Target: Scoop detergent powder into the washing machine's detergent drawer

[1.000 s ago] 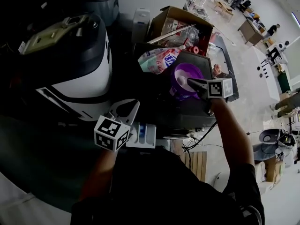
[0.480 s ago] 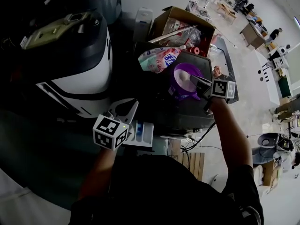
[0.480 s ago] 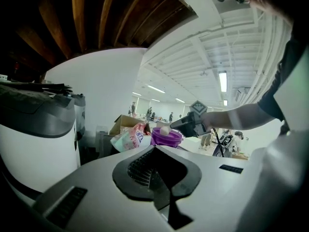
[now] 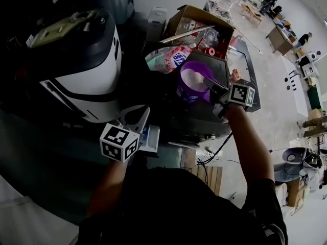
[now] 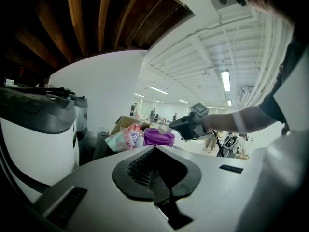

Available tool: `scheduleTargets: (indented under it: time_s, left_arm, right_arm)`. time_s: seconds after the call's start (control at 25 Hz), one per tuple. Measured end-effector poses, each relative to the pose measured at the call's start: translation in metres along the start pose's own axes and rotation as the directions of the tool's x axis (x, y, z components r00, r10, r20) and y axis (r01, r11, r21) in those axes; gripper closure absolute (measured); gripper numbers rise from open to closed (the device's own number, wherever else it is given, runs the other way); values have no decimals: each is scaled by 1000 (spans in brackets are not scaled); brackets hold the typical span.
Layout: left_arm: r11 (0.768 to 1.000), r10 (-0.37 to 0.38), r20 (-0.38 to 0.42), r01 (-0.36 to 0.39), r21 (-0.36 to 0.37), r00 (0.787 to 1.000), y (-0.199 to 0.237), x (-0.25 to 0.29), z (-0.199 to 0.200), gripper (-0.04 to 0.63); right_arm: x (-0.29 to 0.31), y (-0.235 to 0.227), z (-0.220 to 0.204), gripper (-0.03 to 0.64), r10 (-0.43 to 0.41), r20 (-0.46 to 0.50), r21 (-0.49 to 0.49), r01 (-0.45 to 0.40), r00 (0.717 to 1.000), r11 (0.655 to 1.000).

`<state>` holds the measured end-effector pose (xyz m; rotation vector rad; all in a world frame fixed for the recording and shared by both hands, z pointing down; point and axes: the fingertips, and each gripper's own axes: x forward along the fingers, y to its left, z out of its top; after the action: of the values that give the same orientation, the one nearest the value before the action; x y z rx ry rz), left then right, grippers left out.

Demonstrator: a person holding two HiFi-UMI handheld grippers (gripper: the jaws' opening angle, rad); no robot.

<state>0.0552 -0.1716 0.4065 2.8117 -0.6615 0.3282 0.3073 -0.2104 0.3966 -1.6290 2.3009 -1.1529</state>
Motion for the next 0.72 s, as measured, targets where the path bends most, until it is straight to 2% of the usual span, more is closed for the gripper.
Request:
scheduleTargets:
  time_s: [0.2, 0.44, 0.6, 0.72]
  left_arm:
    - [999, 34, 8, -34, 6, 999, -22, -10, -4, 588]
    - [997, 76, 1, -76, -5, 997, -40, -28, -13, 588]
    - [996, 90, -15, -90, -8, 996, -49, -37, -23, 588]
    - [994, 106, -18, -107, -7, 994, -52, -45, -27, 588]
  right_arm:
    - [-14, 19, -1, 597, 93, 29, 13, -94, 995, 996]
    - [-28, 43, -20, 597, 151, 31, 56, -152, 988, 987]
    - [-32, 63, -36, 597, 239, 20, 36, -239, 971, 970]
    - [-33, 71, -48, 597, 269, 16, 51, -270, 963, 962]
